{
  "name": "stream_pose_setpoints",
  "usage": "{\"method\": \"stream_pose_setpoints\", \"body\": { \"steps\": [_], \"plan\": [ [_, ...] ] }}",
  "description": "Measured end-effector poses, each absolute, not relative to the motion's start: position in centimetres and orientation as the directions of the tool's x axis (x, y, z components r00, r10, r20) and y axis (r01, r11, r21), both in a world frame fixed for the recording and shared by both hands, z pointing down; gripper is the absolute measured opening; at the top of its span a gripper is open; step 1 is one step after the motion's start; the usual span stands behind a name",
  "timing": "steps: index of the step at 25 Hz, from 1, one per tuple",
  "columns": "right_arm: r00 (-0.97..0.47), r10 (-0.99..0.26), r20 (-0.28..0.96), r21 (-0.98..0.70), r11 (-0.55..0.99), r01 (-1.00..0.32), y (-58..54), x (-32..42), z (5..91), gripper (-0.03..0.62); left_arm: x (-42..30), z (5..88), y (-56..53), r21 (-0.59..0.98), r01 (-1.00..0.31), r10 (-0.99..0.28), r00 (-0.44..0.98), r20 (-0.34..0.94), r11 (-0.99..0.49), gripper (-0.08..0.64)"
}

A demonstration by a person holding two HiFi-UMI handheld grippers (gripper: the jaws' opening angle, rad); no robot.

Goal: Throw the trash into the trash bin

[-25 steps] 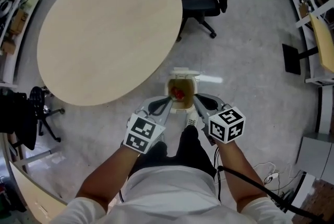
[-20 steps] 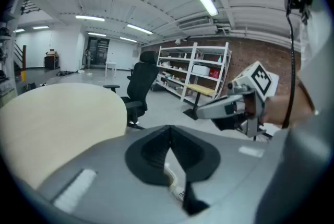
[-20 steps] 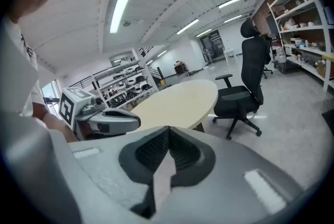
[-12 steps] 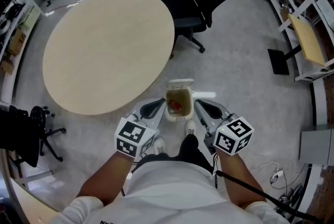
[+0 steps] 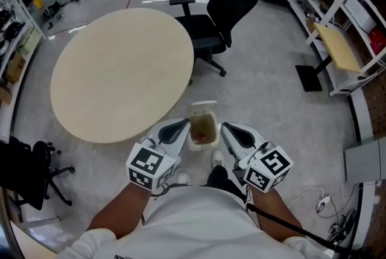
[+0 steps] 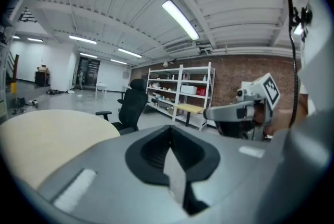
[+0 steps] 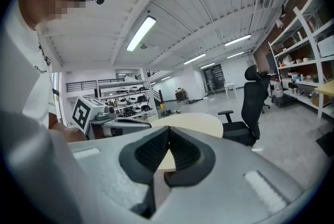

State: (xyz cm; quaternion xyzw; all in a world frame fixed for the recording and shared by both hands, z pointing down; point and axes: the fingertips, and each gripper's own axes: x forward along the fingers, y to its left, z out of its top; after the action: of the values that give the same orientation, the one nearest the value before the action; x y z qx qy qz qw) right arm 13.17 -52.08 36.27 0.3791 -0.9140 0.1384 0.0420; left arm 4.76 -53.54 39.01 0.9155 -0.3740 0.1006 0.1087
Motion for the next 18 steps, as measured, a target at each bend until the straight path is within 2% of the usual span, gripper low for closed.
{"method": "stream_pose_setpoints", "body": {
  "steps": [9,18],
  "plan": [
    [-0.706,-0.704,0.081,-0.172,0.687,-0.706,-50.6,12.0,32.8,0.002,3.6,35.2,-52.6,0.068,-0.698,-0.677,0.71,0.195,-0.712,0.008],
    [-0.705,-0.707,0.058,-0.209,0.682,-0.701,-49.9,12.7,32.3,0.002,4.2,34.8,-51.5,0.07,-0.677,-0.661,0.732,0.165,-0.733,0.008]
  ]
}}
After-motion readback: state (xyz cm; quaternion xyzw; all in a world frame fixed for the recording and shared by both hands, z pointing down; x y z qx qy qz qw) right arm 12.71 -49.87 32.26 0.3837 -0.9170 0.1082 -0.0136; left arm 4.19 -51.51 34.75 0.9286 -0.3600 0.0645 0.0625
